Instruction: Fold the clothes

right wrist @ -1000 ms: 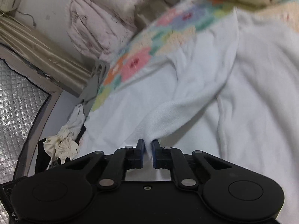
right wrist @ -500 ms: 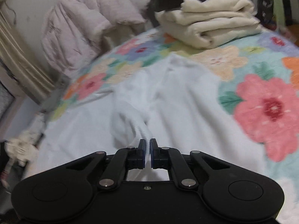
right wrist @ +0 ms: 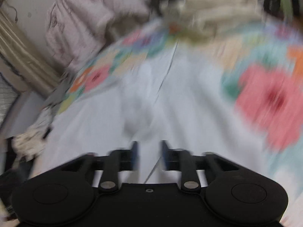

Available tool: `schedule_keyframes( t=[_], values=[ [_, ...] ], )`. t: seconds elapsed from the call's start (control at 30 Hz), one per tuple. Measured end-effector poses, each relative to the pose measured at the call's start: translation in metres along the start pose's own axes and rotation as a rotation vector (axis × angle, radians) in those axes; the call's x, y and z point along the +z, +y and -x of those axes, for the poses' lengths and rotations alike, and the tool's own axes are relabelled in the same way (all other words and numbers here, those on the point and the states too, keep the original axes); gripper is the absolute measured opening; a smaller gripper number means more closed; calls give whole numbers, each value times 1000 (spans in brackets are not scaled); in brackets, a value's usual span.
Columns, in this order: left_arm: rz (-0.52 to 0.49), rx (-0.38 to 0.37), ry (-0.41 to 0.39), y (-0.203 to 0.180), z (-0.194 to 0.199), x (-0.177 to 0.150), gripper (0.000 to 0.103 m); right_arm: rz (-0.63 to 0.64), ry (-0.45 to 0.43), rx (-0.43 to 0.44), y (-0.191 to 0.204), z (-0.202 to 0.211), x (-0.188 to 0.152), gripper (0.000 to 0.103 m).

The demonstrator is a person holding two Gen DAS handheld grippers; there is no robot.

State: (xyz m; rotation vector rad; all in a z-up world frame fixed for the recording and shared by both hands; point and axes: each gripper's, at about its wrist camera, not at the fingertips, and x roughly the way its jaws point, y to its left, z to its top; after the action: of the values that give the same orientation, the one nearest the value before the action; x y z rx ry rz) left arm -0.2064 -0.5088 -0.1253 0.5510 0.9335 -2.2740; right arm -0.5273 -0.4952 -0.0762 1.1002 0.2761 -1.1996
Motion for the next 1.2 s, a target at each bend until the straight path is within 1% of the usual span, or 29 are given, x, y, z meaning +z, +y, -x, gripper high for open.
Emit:
schedule_keyframes(
  t=[0.03,0.07,0.1,0.13,0.17,0.2,0.27,0.33,0.37,0.4,0.43,0.47,0.5,0.53,0.57,0.6,0.67,0.7,0.77,0.8,0.83,0.9,0.93,1.03,1.1,1.17,1.2],
  values=[
    [5,4,6,0,-6,-1,68,-32,42,25,-2,-6,-10,50],
    [2,7,8,-1,-11,-2,66,-58,81,48,-3,-12,-19,50],
    [-2,9,9,-3,-16,-3,58,-75,115,66,-3,-17,-27,51],
    [-10,-10,3,-5,-18,-4,45,-85,141,79,-4,-22,-33,52],
    [-7,-39,5,-6,-19,-4,14,-84,148,81,-4,-25,-36,53],
    [11,-62,1,-7,-17,-4,9,-81,140,76,-4,-27,-37,54],
    [46,-109,-6,-9,-15,-4,9,-93,101,84,-8,-29,-35,55],
    [77,-149,-24,-13,-11,-4,9,-103,56,110,-13,-33,-31,56],
    [89,-164,-24,-16,-11,-3,9,-87,47,128,-14,-36,-29,56],
    [101,-178,-24,-20,-11,-1,9,-58,43,143,-14,-38,-27,53],
    [112,-193,-24,-23,-11,1,9,-38,30,149,-13,-37,-26,44],
    [124,-208,-24,-27,-11,3,9,-30,12,165,-12,-33,-23,14],
    [136,-222,-24,-31,-11,5,9,-17,-6,177,-10,-27,-20,5],
    [147,-237,-24,-34,-11,7,9,14,-27,173,-8,-15,-16,5],
    [159,-252,-24,-38,-11,9,14,64,-48,151,-3,-1,-11,5],
    [171,-266,-25,-41,-11,11,29,119,-70,124,1,13,-6,4],
    [194,-296,-25,-49,-11,15,52,279,-109,11,11,38,-1,4],
    [206,-310,-25,-52,-11,16,53,362,-108,-54,14,43,-2,4],
    [204,-277,-21,-49,-11,15,53,510,-90,-178,17,52,-4,4],
    [204,-260,-20,-48,-11,14,53,529,-44,-213,10,48,-6,3],
    [203,-243,-18,-46,-11,14,53,522,-9,-249,0,41,-9,3],
    [202,-210,-15,-43,-12,12,53,499,-13,-343,-18,32,-18,10],
    [201,-193,-14,-42,-12,12,53,478,-14,-367,-28,29,-22,10],
    [199,-142,-9,-38,-12,10,53,388,-39,-326,-46,40,-23,16],
    [198,-109,-6,-35,-12,8,53,348,-57,-301,-50,48,-24,36],
    [197,-75,-3,-32,-12,7,55,333,-94,-303,-43,57,-32,38],
    [196,-58,-1,-30,-12,6,55,354,-98,-293,-36,59,-39,38]
  ],
)
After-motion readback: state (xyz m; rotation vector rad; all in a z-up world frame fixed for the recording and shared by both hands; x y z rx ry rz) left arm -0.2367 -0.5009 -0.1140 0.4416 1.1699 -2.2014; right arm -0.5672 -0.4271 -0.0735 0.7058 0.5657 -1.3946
